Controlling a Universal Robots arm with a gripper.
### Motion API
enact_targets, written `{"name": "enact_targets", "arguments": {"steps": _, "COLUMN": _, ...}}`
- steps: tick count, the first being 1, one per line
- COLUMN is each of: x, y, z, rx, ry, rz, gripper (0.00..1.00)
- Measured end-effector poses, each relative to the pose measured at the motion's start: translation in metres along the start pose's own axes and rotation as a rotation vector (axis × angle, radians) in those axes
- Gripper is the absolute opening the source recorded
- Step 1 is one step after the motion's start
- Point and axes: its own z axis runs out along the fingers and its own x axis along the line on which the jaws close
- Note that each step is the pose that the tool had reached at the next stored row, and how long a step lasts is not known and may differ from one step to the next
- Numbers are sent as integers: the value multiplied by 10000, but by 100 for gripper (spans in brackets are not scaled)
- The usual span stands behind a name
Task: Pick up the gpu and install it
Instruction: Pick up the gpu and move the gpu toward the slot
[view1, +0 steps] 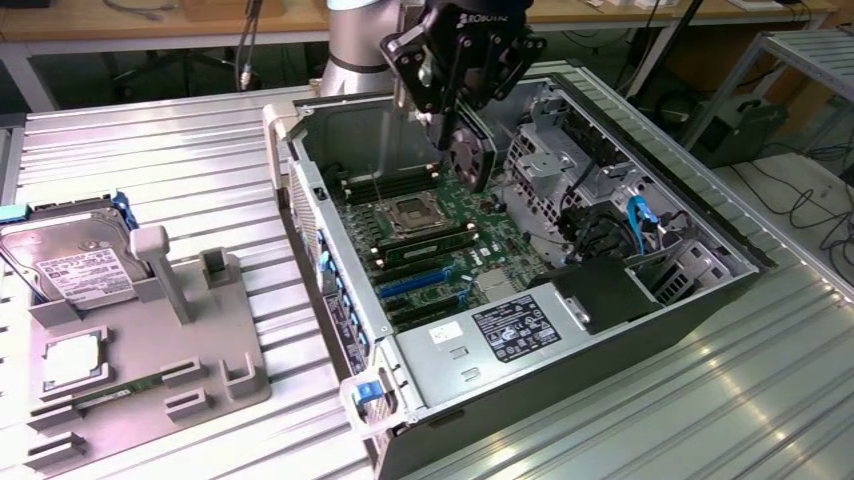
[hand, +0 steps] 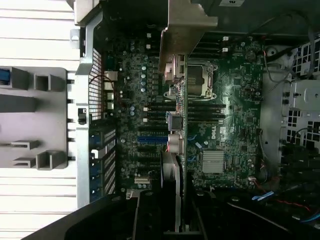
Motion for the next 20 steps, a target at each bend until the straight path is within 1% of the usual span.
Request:
{"name": "enact_targets", "arguments": {"steps": 1, "x": -38, "y": -1, "z": 1, "rx": 1, "ry": 0, "rz": -1, "gripper": 28}}
{"name": "enact_targets", "arguments": {"steps": 6, "x": -334, "y": -9, "z": 19, "rx": -1, "ry": 0, "rz": -1, "gripper": 28}}
{"name": "enact_targets", "arguments": {"steps": 7, "x": -362, "y": -9, "z": 21, "rx": 0, "ry": 0, "rz": -1, "gripper": 28}}
{"name": "enact_targets", "arguments": {"steps": 9, "x": -475, "y": -12, "z": 31, "rx": 0, "ry": 0, "rz": 0, "gripper": 28}}
{"name": "enact_targets", "arguments": {"steps": 13, "x": -622, "y": -16, "z": 51, "rx": 0, "ry": 0, "rz": 0, "gripper": 28}}
{"name": "enact_targets", "arguments": {"steps": 15, "x": -647, "y": -17, "z": 55, "rx": 1, "ry": 0, "rz": -1, "gripper": 28}}
{"name": "enact_targets", "arguments": {"steps": 20, "x": -647, "y": -16, "z": 56, "rx": 1, "ry": 0, "rz": 0, "gripper": 28}}
